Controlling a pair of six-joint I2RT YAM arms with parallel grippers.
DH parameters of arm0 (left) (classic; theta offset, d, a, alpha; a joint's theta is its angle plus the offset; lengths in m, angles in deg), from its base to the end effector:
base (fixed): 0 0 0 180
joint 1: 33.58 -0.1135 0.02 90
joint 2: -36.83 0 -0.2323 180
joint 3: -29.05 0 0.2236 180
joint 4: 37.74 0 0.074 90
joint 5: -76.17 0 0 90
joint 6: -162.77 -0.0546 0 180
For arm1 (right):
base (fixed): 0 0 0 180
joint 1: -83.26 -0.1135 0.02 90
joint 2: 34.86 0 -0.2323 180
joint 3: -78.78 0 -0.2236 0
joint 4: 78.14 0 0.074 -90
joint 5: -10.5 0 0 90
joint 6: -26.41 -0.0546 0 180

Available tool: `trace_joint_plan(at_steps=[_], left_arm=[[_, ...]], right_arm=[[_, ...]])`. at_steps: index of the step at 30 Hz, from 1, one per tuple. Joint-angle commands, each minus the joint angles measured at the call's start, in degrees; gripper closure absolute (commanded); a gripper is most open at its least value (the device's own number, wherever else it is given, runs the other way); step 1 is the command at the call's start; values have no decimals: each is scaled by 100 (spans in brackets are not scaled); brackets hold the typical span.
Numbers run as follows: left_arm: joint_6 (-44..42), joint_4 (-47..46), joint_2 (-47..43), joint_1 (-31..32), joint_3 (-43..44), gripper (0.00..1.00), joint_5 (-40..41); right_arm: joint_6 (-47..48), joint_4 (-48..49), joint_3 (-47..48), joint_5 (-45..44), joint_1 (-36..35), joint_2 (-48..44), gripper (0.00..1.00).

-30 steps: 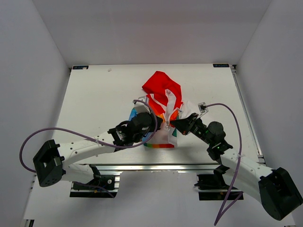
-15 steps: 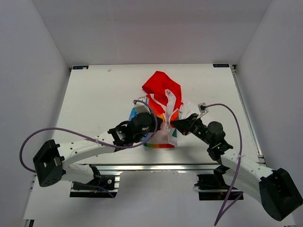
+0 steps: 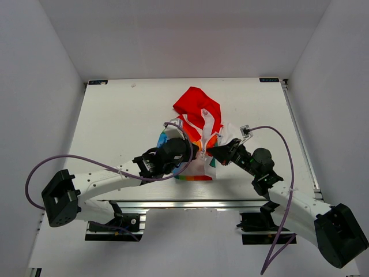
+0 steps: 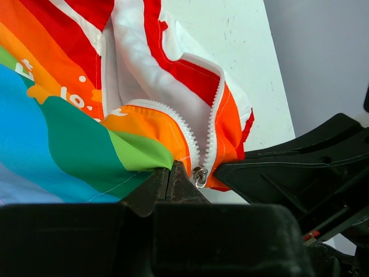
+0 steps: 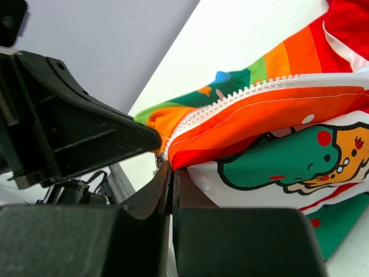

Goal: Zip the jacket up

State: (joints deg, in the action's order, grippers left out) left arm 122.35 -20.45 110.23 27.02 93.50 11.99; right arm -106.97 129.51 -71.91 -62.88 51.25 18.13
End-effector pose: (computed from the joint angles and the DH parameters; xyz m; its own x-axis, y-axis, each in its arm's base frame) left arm 0.1606 -0.2366 0.2469 -0.5918 -0.3458 -0.7282 0.2189 0.8004 -0.5580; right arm 0.1706 0.1251 0.2179 -0.4724 0.4809 -0.7387 -0.5853 0.4554 0.6708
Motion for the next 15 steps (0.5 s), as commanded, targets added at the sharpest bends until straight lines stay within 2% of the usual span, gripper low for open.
trace_joint_plan(at_steps=[1,8,11,15], left_arm=[[-10,13,-2,49,227,100,-86],[16,302,-46,49,288,100,54],[-63,925,-2,49,411,100,-25],[-519,1637,129,49,306,100,-718]], right_arm=[[-13,530,191,104,-51,-17,100],[74,398,156,25,-51,-174,100],[276,-321,164,-71,-51,-525,100],[628,-2189,-28,-571,-51,-1246,100]])
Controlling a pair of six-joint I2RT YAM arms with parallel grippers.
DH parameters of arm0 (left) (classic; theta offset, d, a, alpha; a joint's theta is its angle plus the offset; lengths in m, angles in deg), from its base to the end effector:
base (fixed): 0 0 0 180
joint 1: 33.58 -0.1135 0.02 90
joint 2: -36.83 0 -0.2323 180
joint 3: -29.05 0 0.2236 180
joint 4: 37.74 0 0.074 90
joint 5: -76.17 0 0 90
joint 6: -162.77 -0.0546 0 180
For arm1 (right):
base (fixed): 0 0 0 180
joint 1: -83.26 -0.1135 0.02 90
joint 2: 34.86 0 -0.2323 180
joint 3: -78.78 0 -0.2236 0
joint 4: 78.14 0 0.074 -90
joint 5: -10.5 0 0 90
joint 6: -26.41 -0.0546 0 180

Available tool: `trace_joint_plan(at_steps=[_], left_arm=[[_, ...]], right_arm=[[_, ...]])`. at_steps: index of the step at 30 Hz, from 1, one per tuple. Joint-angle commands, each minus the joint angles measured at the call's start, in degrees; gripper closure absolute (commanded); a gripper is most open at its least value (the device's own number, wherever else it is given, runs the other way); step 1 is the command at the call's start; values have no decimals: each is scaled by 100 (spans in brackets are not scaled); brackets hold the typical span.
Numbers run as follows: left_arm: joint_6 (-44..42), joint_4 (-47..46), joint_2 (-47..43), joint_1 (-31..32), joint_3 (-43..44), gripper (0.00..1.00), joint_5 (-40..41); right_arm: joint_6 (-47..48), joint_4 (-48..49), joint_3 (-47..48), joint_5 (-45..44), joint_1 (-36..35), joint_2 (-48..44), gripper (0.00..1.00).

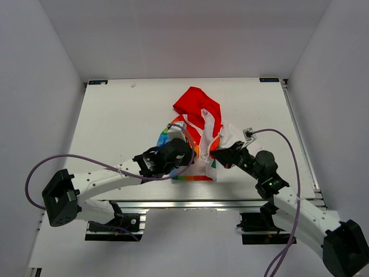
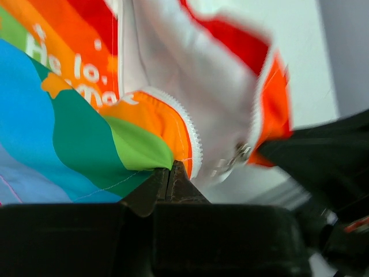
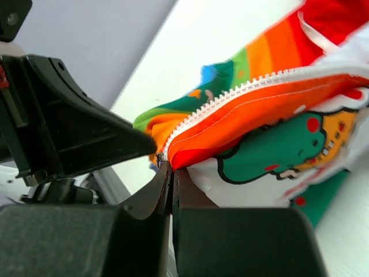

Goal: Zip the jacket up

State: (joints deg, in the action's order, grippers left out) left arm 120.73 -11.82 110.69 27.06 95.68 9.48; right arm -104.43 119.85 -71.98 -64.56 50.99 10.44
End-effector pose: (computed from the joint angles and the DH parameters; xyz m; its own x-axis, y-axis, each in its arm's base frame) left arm 0.1567 -0.2345 0.2406 -0.6534 -0.2297 -0.7214 0.2281 0.8488 -0.4769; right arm 0.1600 0.1177 0.2210 -0.4583 0.4579 -0.7618 -0.5737 0.5022 0.6470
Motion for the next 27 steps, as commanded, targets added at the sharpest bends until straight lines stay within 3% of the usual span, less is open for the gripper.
trace_joint_plan(at_steps=[1,5,10,12,14,19,23,27], left_arm=[[-489,915,128,44,44,100,-912],[-815,1083,452,44,-185,100,-1914],[-990,1556,1138,44,-115,100,-2234],[-1017,1715,1392,44,69,91,-2234],[-1052,1821,1473,44,201,66,-2287],[-1070,2015,1438,44,316,38,-2331],[-991,1980,1429,53,386,31,-2296],[-894,2119,1613,62,553,33,-2077]], right_arm=[[445,-1455,-66,-508,-25,-626,100],[577,-2116,-338,-861,-16,-1206,100],[498,-2082,-637,-800,-16,-1199,100],[550,-1985,-638,-843,-16,-1172,100],[612,-2002,-594,-896,-16,-1164,100],[691,-2029,-611,-940,-16,-1216,100],[691,-2003,-673,-949,-16,-1278,100],[656,-1994,-682,-975,-16,-1313,100]])
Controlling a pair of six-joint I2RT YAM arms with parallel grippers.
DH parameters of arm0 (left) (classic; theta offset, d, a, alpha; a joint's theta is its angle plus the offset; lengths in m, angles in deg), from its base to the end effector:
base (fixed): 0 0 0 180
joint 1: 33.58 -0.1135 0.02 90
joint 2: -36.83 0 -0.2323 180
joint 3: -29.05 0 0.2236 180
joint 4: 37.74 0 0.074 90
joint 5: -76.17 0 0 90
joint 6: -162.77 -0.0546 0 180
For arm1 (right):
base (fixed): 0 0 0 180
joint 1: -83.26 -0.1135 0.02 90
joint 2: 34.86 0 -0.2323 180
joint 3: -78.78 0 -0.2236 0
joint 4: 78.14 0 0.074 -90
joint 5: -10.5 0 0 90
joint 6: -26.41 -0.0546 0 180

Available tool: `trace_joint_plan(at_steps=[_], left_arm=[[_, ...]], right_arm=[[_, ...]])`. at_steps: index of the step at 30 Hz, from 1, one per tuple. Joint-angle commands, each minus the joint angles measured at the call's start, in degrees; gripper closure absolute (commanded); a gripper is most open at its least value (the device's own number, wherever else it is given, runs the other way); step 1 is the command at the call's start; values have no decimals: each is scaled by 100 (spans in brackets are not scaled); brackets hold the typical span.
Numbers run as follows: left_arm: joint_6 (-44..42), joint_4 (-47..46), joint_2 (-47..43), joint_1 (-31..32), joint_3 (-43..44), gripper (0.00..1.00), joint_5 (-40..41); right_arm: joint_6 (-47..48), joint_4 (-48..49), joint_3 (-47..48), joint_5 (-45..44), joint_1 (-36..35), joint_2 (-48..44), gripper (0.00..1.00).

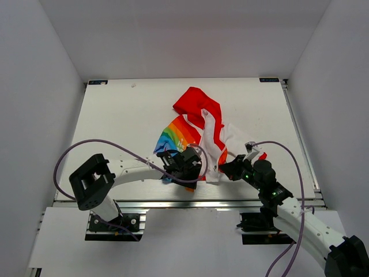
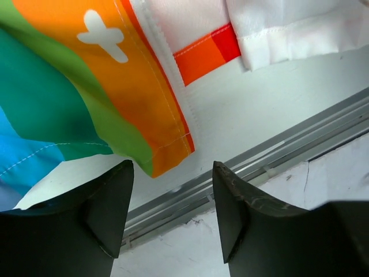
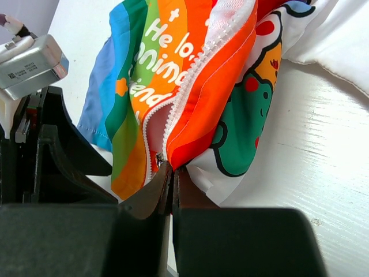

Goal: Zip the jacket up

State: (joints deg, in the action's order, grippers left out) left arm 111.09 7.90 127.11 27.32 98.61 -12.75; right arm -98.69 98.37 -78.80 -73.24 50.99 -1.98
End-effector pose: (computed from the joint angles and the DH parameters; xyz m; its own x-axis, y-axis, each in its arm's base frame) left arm 0.1380 -0.2458 0.1489 -0.8889 0.3224 -0.3253 0.4063 0.8830 -0.2351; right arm 0.1400 0.0954 0.1681 -0.5234 0.3455 -0.7789 -0.3902 0.7154 0.5796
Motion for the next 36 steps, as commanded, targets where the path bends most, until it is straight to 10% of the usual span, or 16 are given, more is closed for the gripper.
trace_joint_plan(at_steps=[1,25,36], left_arm=[[96,218,120,44,295,34,286],[1265,2188,2476,378,1473,40,1456],[1283,2215,2609,378,1579,100,1605]], right_arm=[[81,155,9,-134,-16,-98,100],[73,-179,27,-591,-16,-405,100],[152,-382,44,-872,-16,-599,100]])
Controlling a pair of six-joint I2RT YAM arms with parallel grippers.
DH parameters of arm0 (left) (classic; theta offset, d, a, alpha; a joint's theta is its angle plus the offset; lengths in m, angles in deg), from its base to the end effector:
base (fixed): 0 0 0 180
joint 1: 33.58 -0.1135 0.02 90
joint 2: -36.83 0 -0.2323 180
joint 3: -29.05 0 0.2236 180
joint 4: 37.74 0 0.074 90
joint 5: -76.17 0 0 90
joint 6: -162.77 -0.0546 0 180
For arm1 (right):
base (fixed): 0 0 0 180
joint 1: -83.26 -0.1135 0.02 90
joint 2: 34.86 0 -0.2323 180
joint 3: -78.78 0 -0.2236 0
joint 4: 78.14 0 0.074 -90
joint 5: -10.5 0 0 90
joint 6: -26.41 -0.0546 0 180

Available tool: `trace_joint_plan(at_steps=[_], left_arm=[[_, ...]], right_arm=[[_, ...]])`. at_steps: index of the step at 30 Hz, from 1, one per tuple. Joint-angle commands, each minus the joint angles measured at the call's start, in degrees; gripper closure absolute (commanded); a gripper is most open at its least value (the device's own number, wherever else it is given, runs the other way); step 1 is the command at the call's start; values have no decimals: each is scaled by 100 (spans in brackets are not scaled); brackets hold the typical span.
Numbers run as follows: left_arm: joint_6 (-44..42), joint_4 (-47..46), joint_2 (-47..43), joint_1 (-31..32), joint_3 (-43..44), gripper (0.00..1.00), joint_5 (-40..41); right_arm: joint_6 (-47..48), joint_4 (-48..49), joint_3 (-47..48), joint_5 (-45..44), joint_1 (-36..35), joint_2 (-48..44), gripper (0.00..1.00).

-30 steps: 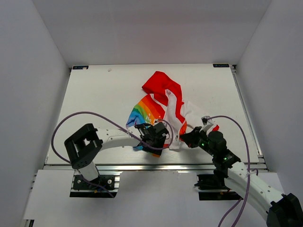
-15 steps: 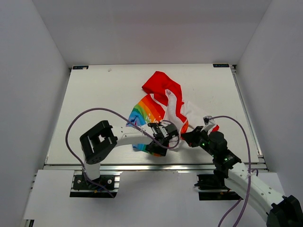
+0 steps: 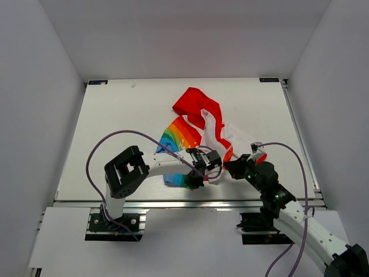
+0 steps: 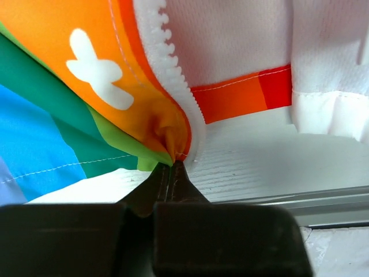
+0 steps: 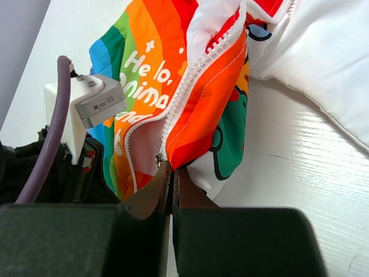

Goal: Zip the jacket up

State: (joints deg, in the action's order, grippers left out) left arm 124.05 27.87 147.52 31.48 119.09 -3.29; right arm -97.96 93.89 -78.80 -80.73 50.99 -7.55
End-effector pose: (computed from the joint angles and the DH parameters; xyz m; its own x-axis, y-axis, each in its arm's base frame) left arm 0.1438 -0.2856 0.1246 -0.9548 0.2341 -0.1832 0.2262 0.9720 0.0633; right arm 0.1374 0.0854 0.1724 -0.4467 0.3855 -0.8074 -0.3197 0.7741 0.5464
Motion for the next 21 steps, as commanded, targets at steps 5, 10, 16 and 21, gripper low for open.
trace_joint_plan(at_steps=[5,10,16,21], left_arm=[[-224,-265,-29,-37,-723,100,729],[-365,-951,-1371,-46,-1128,100,835],[-522,-1917,-2788,-46,-1541,100,1212],[-629,-3166,-3949,-46,-1998,100,1432]], right_arm=[[325,251,35,448,-16,-33,100],[519,524,141,835,-16,-51,100],[607,996,369,1397,-16,266,100],[511,1762,545,2170,-16,704,100]])
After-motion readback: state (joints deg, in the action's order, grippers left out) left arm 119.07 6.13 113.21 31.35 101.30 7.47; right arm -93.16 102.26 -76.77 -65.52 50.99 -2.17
